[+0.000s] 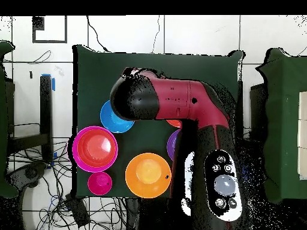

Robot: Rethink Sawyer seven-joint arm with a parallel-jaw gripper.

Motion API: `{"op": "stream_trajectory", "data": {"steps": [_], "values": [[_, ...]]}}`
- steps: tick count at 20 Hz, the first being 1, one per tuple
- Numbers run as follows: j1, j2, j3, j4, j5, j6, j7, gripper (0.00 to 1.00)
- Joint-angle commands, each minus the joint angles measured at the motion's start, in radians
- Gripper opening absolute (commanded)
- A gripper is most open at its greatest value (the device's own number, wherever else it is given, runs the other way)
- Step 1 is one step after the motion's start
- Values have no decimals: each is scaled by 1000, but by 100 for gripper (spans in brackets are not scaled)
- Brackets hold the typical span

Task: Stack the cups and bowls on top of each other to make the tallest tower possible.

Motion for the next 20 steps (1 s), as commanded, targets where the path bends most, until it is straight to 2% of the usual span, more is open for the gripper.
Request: {"op": "stream_trajectory", "data": {"steps": [1, 9, 16, 20], "values": [[10, 17, 36, -72, -170, 337, -312, 100], [11, 62, 23, 12, -192, 207, -132, 100], [13, 119, -14, 6, -221, 168, -33, 100], [15, 148, -45, 11, -215, 155, 39, 100]]}}
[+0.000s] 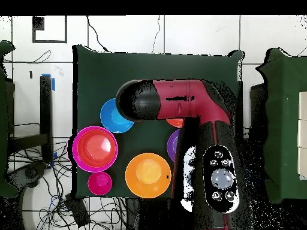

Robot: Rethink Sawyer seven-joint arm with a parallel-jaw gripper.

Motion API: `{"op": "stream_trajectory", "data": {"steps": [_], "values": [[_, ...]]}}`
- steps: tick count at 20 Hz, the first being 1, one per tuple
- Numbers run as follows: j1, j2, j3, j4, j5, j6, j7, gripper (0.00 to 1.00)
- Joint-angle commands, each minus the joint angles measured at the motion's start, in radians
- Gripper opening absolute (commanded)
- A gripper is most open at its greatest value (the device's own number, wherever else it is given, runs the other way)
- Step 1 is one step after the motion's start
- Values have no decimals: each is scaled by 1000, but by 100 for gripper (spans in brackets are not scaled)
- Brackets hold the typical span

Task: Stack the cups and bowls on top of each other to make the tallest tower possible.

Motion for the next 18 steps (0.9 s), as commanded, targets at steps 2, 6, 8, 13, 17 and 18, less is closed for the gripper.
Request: {"op": "stream_trajectory", "data": {"steps": [2, 6, 8, 13, 17, 18], "values": [[17, 129, -46, 43, -63, -28, 83, 100], [17, 164, -72, 50, -36, -59, 137, 100], [21, 177, -90, 53, -24, -72, 162, 100], [23, 203, -103, 66, 7, -132, 181, 100], [17, 185, -67, 85, 31, -167, 119, 100], [19, 175, -63, 88, 37, -156, 108, 100]]}}
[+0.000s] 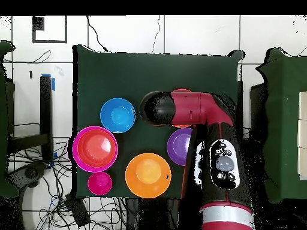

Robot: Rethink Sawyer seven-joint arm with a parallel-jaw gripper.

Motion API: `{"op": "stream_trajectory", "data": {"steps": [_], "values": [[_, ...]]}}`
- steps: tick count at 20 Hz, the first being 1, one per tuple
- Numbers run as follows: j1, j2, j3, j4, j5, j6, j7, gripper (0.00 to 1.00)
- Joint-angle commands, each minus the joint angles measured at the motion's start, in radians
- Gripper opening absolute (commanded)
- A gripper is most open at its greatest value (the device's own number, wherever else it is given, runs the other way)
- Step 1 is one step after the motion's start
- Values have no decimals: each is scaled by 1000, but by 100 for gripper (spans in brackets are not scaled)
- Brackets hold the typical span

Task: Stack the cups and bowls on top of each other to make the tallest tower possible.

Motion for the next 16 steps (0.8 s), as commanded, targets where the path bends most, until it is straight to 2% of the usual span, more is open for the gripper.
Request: {"op": "stream_trajectory", "data": {"steps": [1, 6, 10, 16], "values": [[23, 7, 52, 85, 39, -50, 92, 100], [39, -23, 59, 70, 70, 20, 66, 100], [29, -29, 84, 113, 96, 0, 43, 100], [47, -32, 60, 115, 105, 2, 59, 100]]}}
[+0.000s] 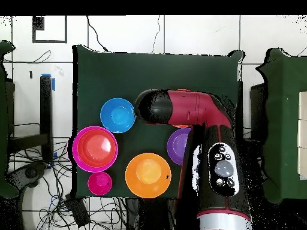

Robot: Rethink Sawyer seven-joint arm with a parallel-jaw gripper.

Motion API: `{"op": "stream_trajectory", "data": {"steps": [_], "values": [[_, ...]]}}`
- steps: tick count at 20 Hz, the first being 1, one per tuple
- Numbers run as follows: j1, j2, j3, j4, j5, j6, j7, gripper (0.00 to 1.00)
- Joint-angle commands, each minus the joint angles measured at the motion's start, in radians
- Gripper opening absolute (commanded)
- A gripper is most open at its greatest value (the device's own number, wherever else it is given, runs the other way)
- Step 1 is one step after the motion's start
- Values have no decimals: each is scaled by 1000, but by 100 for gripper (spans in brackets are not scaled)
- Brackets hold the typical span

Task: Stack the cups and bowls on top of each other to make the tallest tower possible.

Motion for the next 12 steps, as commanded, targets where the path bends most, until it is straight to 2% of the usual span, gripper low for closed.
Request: {"op": "stream_trajectory", "data": {"steps": [1, 5, 12], "values": [[39, 17, 48, 87, 27, 37, 71, 100], [52, 50, 14, 75, 49, 67, 125, 100], [82, 93, -47, 87, 71, 9, 195, 100]]}}
